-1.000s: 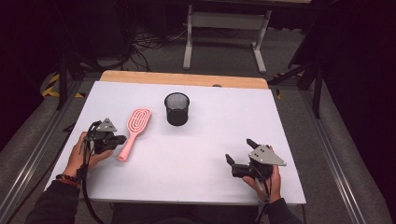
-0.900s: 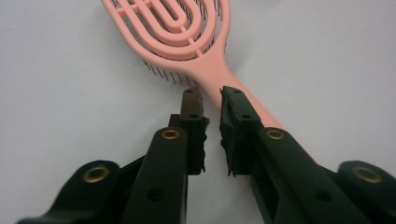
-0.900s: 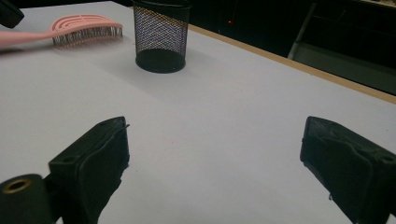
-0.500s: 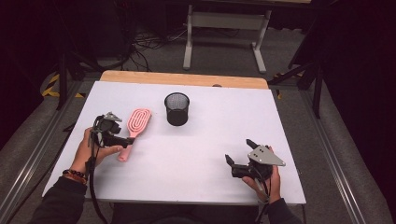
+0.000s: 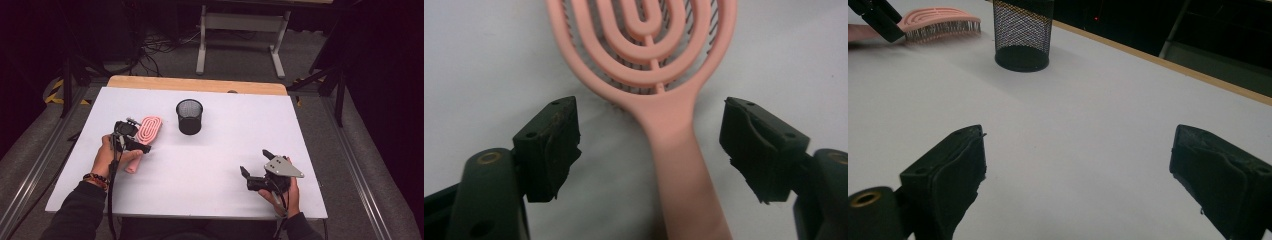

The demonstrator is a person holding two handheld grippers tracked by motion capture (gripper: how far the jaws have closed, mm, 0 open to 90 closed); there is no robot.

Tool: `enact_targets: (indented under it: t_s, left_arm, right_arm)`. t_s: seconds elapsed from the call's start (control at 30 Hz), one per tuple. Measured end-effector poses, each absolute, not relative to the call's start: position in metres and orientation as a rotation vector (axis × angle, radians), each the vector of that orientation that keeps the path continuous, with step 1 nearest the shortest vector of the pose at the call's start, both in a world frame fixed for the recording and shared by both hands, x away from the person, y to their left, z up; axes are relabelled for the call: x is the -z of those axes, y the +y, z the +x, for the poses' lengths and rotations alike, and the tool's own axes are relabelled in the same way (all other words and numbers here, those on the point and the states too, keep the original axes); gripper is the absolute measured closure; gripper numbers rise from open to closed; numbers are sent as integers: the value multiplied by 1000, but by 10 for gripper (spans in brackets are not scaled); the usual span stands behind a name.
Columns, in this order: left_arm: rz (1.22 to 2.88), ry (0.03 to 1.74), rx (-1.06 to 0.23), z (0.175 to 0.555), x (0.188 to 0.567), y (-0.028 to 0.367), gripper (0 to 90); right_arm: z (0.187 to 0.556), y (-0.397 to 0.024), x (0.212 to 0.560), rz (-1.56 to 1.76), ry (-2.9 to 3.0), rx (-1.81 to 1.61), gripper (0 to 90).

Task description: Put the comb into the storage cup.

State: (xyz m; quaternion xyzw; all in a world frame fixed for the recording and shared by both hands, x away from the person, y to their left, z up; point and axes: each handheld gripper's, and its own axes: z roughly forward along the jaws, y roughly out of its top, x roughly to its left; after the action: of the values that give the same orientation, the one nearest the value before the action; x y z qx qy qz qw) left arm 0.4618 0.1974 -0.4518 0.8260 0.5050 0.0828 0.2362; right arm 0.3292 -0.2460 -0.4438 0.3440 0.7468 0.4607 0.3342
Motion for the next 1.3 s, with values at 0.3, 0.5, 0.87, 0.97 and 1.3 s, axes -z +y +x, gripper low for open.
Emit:
enact_targets:
  t_s: [0.3,0.5,0.87,0.97,1.3]
  left_arm:
    - [2326,1383,-289,462,453,191,491]
    - [2366,1311,-286,461,452,193,672]
    - [2319,1252,-327,452,454,199,691]
    - [2286,1235,-385,448,449,202,691]
    - [2191,1110,-487,433,437,199,692]
  right_arm:
    - [331,-243,446,900,1972,-1183,84]
    - [330,-243,446,895,1978,-1180,84]
    - [332,-241,448,885,1993,-1171,84]
    - [333,-241,448,894,1989,-1169,84]
    - [333,-242,448,912,1945,-1160,81]
